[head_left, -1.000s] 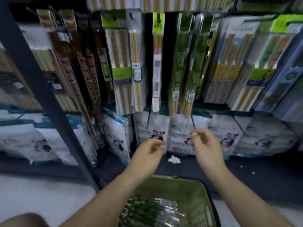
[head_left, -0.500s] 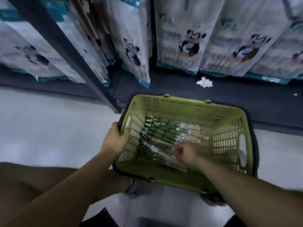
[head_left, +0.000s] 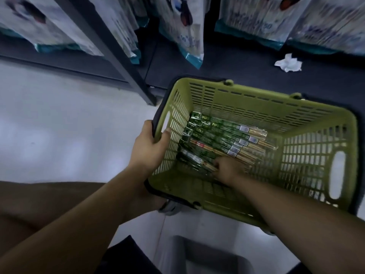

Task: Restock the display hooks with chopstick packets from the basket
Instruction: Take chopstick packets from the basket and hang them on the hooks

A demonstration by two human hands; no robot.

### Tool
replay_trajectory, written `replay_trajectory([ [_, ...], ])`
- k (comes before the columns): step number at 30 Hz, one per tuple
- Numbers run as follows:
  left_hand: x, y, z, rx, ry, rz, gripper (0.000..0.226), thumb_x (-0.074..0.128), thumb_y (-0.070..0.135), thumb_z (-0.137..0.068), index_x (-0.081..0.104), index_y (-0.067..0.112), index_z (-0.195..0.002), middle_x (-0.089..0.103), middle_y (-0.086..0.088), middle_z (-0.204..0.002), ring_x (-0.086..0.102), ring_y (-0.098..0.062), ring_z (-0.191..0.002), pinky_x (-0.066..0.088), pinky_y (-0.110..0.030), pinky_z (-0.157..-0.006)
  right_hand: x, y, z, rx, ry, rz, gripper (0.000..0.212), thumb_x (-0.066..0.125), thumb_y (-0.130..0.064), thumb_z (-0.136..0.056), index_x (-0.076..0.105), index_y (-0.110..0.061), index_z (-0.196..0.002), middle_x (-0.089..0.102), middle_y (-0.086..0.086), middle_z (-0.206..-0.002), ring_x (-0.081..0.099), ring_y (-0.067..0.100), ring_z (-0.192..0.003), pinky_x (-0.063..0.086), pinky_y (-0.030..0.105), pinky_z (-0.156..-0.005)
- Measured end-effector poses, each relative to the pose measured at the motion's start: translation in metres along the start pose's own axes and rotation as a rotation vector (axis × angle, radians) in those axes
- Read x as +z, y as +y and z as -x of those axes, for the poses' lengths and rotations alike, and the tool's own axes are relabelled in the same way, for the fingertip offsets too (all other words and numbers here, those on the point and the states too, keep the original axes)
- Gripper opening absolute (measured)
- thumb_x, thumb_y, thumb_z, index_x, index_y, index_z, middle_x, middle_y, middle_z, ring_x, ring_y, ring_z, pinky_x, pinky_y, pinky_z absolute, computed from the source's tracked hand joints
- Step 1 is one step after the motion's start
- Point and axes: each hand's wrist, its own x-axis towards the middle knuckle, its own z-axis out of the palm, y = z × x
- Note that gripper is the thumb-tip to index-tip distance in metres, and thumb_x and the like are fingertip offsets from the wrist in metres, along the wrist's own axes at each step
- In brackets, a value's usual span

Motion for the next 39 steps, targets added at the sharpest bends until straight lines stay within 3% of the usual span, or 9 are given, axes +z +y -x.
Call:
replay_trajectory([
  [5, 0.0, -0.001, 0.0, 0.023, -0.018, 0.023, 0.021, 0.054, 0.054, -0.093, 0.047, 0.034, -0.094, 0.061, 0.027, -0.075, 0.06, 0.004, -0.063, 0.041, -0.009, -0.047, 0.005, 0.007, 0.0, 0.044, 0.021, -0.179, 0.009, 0.075, -0.03, -0.09, 0.069, -0.025, -0.086, 0.065, -0.009, -0.078, 0.065, 0.011, -0.073, 0.043, 0.025, -0.062],
  [9, -0.002, -0.003, -0.001, 0.009, -0.046, 0.029, 0.018, 0.058, 0.047, -0.096, 0.046, 0.033, -0.094, 0.059, 0.01, -0.072, 0.057, 0.002, -0.057, 0.042, -0.012, -0.045, -0.005, 0.012, 0.012, 0.062, 0.082, -0.273, 0.029, 0.072, -0.024, -0.094, 0.057, -0.03, -0.069, 0.06, -0.012, -0.068, 0.057, -0.002, -0.053, 0.035, 0.017, -0.044],
  [11, -0.006, 0.001, -0.001, -0.022, -0.1, 0.027, 0.018, 0.061, 0.042, -0.097, 0.048, 0.032, -0.104, 0.06, 0.005, -0.084, 0.059, 0.003, -0.063, 0.048, -0.02, -0.055, -0.019, 0.012, 0.021, 0.03, 0.111, -0.258, 0.021, 0.071, -0.026, -0.094, 0.061, -0.029, -0.076, 0.064, -0.007, -0.075, 0.062, 0.007, -0.065, 0.044, 0.024, -0.053],
  [14, -0.011, 0.01, 0.004, 0.104, 0.058, -0.136, 0.056, 0.067, 0.03, -0.094, 0.041, 0.014, -0.141, 0.052, -0.007, -0.128, 0.054, -0.014, -0.114, 0.047, -0.035, -0.096, -0.051, 0.004, 0.033, -0.043, 0.214, -0.415, 0.014, 0.073, -0.024, -0.093, 0.063, -0.028, -0.083, 0.065, -0.006, -0.079, 0.061, 0.014, -0.072, 0.041, 0.026, -0.058],
  [17, -0.01, 0.031, 0.012, 0.316, 0.224, -0.133, 0.037, 0.066, 0.02, -0.094, 0.054, 0.012, -0.129, 0.056, 0.0, -0.118, 0.055, -0.01, -0.101, 0.045, -0.022, -0.087, -0.092, -0.019, 0.049, -0.142, 0.239, -0.712, 0.007, 0.078, -0.024, -0.088, 0.072, -0.022, -0.085, 0.073, -0.004, -0.08, 0.067, 0.012, -0.074, 0.048, 0.027, -0.068],
  [21, 0.0, 0.06, 0.017, 0.097, -0.139, 0.228, 0.018, 0.066, 0.028, -0.098, 0.068, 0.017, -0.112, 0.071, 0.009, -0.098, 0.066, -0.001, -0.089, 0.05, -0.009, -0.072, -0.123, -0.06, 0.071, -0.291, 0.071, -0.861, 0.006, 0.081, -0.027, -0.086, 0.074, -0.027, -0.085, 0.076, -0.011, -0.082, 0.069, 0.0, -0.07, 0.046, 0.023, -0.066],
  [26, 0.001, 0.065, 0.023, -0.036, -0.226, 0.501, 0.024, 0.055, 0.022, -0.105, 0.065, 0.002, -0.114, 0.078, -0.008, -0.102, 0.075, -0.022, -0.097, 0.059, -0.035, -0.084, -0.109, -0.085, 0.074, -0.341, -0.029, -0.965, 0.008, 0.082, -0.022, -0.084, 0.076, -0.026, -0.081, 0.076, -0.007, -0.078, 0.068, 0.004, -0.07, 0.05, 0.021, -0.061],
  [30, -0.015, 0.06, 0.016, -0.128, -0.163, 0.627, 0.02, 0.053, 0.021, -0.107, 0.061, 0.003, -0.112, 0.079, -0.013, -0.091, 0.078, -0.026, -0.083, 0.061, -0.03, -0.063, -0.09, -0.062, 0.057, -0.237, 0.028, -0.762, 0.017, 0.085, -0.032, -0.08, 0.073, -0.034, -0.093, 0.075, -0.014, -0.091, 0.07, 0.0, -0.086, 0.051, 0.018, -0.077],
  [39, -0.02, 0.051, 0.001, -0.236, -0.19, 0.642, 0.029, 0.057, 0.018, -0.105, 0.058, -0.005, -0.122, 0.077, -0.017, -0.087, 0.076, -0.031, -0.078, 0.062, -0.037, -0.065, -0.008, -0.002, 0.013, 0.027, -0.047, -0.305, 0.036, 0.08, -0.029, -0.087, 0.069, -0.019, -0.121, 0.07, 0.001, -0.117, 0.065, 0.021, -0.106, 0.053, 0.031, -0.089],
])
